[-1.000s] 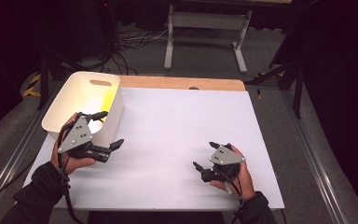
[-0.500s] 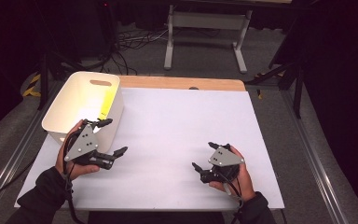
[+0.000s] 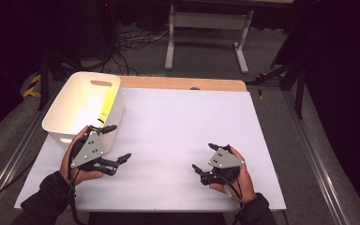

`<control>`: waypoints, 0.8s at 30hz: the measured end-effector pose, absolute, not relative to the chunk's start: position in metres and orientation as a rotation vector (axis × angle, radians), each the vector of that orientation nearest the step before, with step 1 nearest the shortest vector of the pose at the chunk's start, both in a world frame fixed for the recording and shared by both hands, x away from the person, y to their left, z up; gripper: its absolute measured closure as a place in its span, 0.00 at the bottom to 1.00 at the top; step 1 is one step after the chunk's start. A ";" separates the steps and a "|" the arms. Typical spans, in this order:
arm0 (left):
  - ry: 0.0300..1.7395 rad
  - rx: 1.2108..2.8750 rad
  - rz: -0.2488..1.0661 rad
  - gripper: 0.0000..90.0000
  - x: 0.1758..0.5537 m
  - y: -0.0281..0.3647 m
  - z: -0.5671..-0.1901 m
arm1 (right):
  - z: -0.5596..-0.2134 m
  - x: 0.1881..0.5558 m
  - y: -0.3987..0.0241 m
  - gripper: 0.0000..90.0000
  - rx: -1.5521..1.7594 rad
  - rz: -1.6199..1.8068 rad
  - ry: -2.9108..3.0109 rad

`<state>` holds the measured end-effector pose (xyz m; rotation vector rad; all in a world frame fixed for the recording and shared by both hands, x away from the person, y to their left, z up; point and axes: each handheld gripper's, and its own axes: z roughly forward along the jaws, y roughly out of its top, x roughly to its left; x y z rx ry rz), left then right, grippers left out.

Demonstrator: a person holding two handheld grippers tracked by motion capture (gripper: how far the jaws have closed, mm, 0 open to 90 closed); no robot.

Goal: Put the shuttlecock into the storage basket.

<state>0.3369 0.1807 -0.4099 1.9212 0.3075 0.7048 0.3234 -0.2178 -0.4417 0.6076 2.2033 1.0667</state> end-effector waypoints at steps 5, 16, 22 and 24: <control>0.298 1.940 0.707 0.08 0.336 0.178 -0.416 | -0.441 0.322 -0.217 0.15 0.600 1.068 2.203; 0.300 1.977 0.704 0.08 0.330 0.178 -0.439 | -0.441 0.319 -0.215 0.15 0.584 1.082 2.200; 0.331 1.989 0.671 0.08 0.327 0.186 -0.454 | -0.442 0.317 -0.213 0.14 0.569 1.098 2.204; 0.358 1.985 0.665 0.08 0.326 0.190 -0.458 | -0.443 0.316 -0.213 0.14 0.559 1.101 2.206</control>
